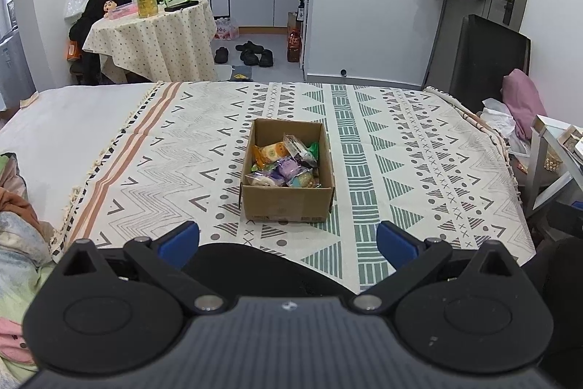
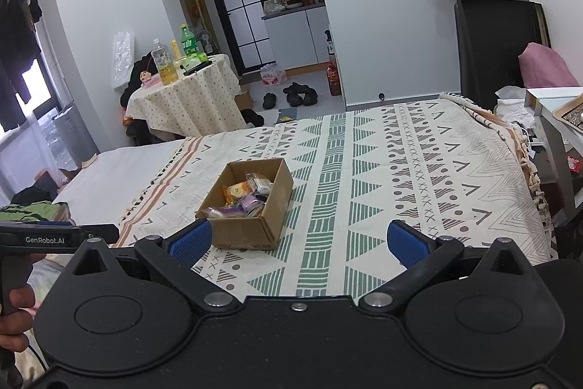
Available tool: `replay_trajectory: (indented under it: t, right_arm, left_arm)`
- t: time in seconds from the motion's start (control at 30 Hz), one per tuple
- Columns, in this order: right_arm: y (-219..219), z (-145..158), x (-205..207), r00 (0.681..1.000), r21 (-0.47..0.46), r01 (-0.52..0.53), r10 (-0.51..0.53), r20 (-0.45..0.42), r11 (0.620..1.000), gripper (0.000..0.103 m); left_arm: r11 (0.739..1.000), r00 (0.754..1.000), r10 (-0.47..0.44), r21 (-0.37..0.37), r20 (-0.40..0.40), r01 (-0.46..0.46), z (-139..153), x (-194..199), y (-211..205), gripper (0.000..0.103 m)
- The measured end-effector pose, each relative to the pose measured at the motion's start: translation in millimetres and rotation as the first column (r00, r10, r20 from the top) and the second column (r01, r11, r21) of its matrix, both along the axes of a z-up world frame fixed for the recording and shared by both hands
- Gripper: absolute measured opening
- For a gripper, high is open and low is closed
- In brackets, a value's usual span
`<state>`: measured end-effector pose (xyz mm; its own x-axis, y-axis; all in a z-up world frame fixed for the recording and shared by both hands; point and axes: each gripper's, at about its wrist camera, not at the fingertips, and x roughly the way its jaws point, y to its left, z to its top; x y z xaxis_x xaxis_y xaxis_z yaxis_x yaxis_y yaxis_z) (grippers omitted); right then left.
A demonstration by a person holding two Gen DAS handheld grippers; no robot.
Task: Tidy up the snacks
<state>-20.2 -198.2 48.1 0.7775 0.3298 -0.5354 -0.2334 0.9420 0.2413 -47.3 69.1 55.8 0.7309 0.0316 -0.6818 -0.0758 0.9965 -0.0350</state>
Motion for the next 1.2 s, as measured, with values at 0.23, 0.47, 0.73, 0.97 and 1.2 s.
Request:
replay_trajectory:
  t: [0.23,0.47,0.73,0.97,1.2]
  right_arm:
    - [0.0,-4.1,-0.3,1.000,-0.004,-0.004,0.004,-0.007,1.000,0.103]
    - [-2.3,-5.3,-0.4,1.000,0.001,0.001,-0.001,-0.009,1.000,0.103]
    - [-4.0,-2.7,-0.1,1.000,0.006,0.009,-0.009,-0.010,1.000,0.103]
    - [-5.3,-2.6,0.1,1.000,0.008,0.009,-0.009,-0.013,1.000,0.103]
    - [-5.4,-3.4,0.3,1.000,0.006,0.009,-0.009,-0.015,1.000,0.103]
  left_arm:
    - [1.000,1.000,0.001,-0.002,-0.002,-0.001,0.2,-0.1,-0.4,0.103]
    - [1.000,1.000,-0.004,-0.004,-0.003,0.004,-0.9,-0.9,-2.3,0.103]
    - [1.000,1.000,-0.015,-0.008,0.002,0.015,2.0,-0.6,-9.7,0.103]
    - [1.000,1.000,-0.019,-0.005,0.002,0.019,3.2,1.0,-11.7,0.103]
    - [1.000,1.000,-0.009,-0.012,0.000,0.009,1.6,1.2,-11.1,0.103]
